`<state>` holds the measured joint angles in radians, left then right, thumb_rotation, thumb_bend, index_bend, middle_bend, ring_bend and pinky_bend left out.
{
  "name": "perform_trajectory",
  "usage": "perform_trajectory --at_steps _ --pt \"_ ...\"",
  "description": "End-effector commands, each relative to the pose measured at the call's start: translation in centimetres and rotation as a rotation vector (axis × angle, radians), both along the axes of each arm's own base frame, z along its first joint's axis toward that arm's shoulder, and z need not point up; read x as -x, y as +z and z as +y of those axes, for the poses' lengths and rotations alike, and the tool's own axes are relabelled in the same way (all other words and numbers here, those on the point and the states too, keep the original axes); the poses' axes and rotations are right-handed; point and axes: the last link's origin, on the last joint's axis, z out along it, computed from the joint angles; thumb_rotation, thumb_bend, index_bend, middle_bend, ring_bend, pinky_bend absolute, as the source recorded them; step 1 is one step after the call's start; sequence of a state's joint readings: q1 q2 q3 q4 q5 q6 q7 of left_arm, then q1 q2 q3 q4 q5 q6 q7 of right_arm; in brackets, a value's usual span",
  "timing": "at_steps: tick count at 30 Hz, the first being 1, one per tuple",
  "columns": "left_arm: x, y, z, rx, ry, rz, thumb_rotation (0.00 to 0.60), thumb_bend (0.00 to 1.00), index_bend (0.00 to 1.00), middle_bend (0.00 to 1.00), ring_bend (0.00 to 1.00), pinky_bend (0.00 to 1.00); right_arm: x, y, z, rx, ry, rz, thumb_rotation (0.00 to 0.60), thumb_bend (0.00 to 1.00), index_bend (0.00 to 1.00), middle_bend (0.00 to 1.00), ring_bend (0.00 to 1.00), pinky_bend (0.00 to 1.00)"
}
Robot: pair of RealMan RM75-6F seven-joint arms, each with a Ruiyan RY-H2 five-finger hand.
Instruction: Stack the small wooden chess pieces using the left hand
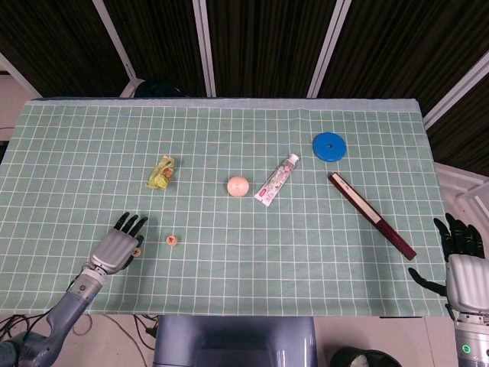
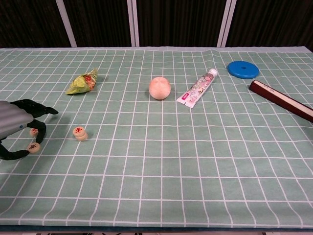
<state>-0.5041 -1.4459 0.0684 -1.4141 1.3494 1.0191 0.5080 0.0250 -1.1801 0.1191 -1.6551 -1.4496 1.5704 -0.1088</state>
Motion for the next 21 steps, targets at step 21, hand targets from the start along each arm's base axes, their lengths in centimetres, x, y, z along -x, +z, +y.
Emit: perform_trajectory --at_steps 21 --pt "-6.8 0.7 2.3 -0.036 -0.094 -0.126 0.600 0.33 0.49 0.02 0.00 0.00 0.0 0.0 0.0 0.001 0.000 0.000 0.600 0.23 0.12 0.01 0.00 0.00"
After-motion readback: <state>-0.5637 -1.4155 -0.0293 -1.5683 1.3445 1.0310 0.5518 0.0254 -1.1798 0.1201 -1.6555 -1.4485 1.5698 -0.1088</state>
